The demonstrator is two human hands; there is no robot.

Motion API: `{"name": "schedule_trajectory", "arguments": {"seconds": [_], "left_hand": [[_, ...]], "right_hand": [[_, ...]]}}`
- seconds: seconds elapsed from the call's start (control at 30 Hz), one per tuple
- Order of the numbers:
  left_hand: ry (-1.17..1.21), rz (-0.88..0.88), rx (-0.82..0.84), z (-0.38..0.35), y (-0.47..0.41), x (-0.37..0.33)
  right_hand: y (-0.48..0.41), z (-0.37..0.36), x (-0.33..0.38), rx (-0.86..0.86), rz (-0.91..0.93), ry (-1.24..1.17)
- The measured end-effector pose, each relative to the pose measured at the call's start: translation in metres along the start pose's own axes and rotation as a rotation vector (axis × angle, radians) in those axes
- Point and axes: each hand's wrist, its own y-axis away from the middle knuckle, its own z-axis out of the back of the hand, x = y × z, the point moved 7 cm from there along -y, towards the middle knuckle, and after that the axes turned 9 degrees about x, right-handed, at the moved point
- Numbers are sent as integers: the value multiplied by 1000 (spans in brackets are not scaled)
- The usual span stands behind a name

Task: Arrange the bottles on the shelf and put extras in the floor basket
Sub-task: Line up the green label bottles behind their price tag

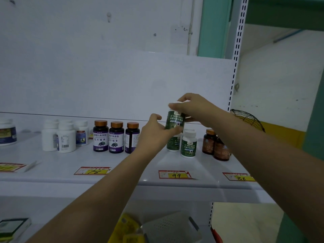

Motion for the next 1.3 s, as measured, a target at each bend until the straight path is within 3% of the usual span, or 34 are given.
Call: {"name": "schedule_trajectory", "arguments": {"seconds": [0.23, 0.37, 0.77, 1.13, 1.3], "left_hand": [[-623, 68, 56, -5, 8, 39], [-795, 77, 157, -8, 15, 59], [-888, 137, 316, -20, 11, 77], [-846, 185, 329, -21, 10, 86], [-838, 182, 338, -22, 6, 91]], "right_hand": [[-9, -14, 14, -46, 176, 79], [-18, -27, 10, -51, 202, 186], [-62, -66, -42, -56, 61, 516], [-65, -74, -65, -123, -27, 685], [-66, -74, -54, -45, -25, 834]]}}
